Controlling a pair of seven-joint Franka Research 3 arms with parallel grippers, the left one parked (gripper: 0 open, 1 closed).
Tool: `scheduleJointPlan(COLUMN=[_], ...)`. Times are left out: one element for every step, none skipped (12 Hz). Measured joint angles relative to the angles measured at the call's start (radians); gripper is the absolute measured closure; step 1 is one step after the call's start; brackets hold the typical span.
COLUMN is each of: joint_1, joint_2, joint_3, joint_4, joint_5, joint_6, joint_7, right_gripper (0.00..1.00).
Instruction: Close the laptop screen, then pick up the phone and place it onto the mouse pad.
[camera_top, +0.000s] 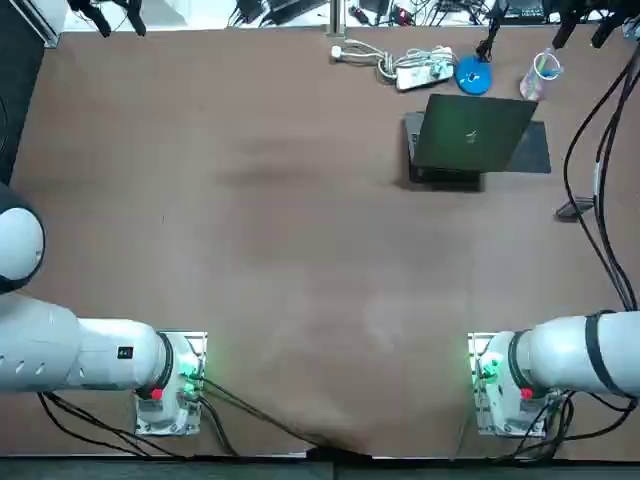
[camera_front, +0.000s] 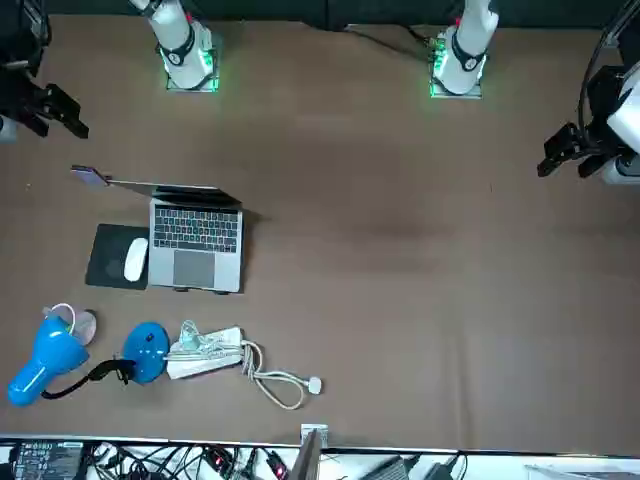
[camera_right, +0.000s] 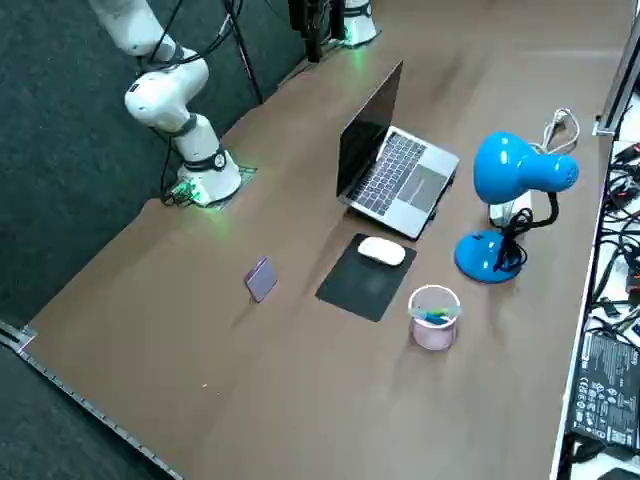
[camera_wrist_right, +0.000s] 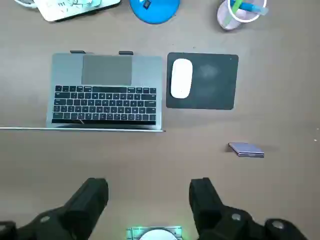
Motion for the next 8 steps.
scheduleJointPlan(joint_1=[0.000,0.000,0.001,0.001,0.003,0.004,0.014,0.028], joint_2=[0.000,0.000,0.001,0.001,0.001,0.001,0.006,0.009], joint_3=[0.000,0.000,0.000,0.001,0.002,0.004,0.006,0.007], joint_4=[0.000,-0.001,-0.001,-0.001,-0.001,0.000,-0.004,-0.013], joint_5=[0.000,0.000,0.000,0.000,0.000,0.000,0.004,0.007], joint_6=[0.000,-0.001,-0.002,-0.002,-0.002,-0.002,-0.014,-0.022], joint_7=[0.000,0.000,0.000,0.000,0.000,0.002,0.019,0.031], right_gripper=[0.00,0.00,0.00,0.00,0.00,0.00,0.00,0.00])
